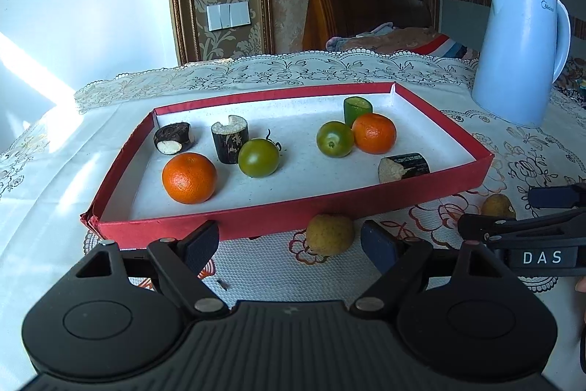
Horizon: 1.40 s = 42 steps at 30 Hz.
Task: Organize fruits
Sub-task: 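Move both open grippers down toward the two small brown round fruits, then grasp a brown round fruit with the right gripper while the left approaches the other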
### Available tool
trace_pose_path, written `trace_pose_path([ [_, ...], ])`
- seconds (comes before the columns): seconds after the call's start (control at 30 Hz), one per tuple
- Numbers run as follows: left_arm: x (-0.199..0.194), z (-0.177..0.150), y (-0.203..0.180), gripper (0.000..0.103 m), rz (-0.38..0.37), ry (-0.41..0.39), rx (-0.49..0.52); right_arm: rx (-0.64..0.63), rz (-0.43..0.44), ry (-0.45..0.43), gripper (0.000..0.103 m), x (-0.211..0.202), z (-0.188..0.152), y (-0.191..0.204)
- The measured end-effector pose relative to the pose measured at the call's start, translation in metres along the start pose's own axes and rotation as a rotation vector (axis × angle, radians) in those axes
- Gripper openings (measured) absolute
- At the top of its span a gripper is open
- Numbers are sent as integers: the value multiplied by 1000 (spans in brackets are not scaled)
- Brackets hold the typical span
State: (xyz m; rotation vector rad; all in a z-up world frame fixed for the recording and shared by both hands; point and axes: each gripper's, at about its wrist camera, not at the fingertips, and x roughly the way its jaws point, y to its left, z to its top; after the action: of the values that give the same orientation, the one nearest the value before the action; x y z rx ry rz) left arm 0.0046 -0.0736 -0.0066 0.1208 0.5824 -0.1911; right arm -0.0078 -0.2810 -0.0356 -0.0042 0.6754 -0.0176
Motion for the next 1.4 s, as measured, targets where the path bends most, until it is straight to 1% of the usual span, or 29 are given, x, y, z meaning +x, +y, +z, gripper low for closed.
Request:
trace_pose_path([
  [0.23, -1, 1, 2, 80, 3, -14, -9, -11, 8, -1, 88, -1, 0, 2],
  [0.33, -1, 0, 1, 79, 9, -13, 2, -18, 12, -5, 86, -1, 0, 3],
  [0.4, -1, 0, 1, 79, 7, -13, 1, -23, 17, -9, 81, -2, 0, 3],
  [0.43, -1, 0, 1, 79, 6, -13, 0, -28, 18, -9, 81, -2, 0, 4],
  [0.53, -1, 0, 0, 75, 3, -14, 8, -39, 22, -9, 78, -3, 0, 6],
  [0.63, -2, -1, -2, 73, 0, -15, 26, -51, 37, -15, 71, -3, 0, 8],
  [0.7, -2, -1, -4, 68, -6, -16, 39, -66, 43, -19, 64, -4, 0, 10],
  [0.77, -2, -2, -5, 60, -9, -15, 49, -78, 49, -22, 59, -5, 0, 12],
  [0.83, -2, -2, -6, 57, -19, -12, 58, -85, 63, -25, 52, -5, -1, 12],
  [0.9, -3, -2, -6, 54, -24, -16, 63, -93, 76, -28, 41, -6, -1, 13],
  [1.1, -4, -3, -7, 47, -37, -22, 73, -73, 84, -30, 38, -6, 0, 10],
  [1.2, -4, -4, -9, 41, -45, -26, 82, -69, 84, -32, 37, -7, 0, 10],
  [1.27, -5, -4, -9, 33, -60, -27, 87, -64, 84, -33, 36, -7, 0, 9],
  [1.4, -5, -3, -8, 32, -70, -25, 83, -72, 76, -33, 36, -6, 0, 11],
])
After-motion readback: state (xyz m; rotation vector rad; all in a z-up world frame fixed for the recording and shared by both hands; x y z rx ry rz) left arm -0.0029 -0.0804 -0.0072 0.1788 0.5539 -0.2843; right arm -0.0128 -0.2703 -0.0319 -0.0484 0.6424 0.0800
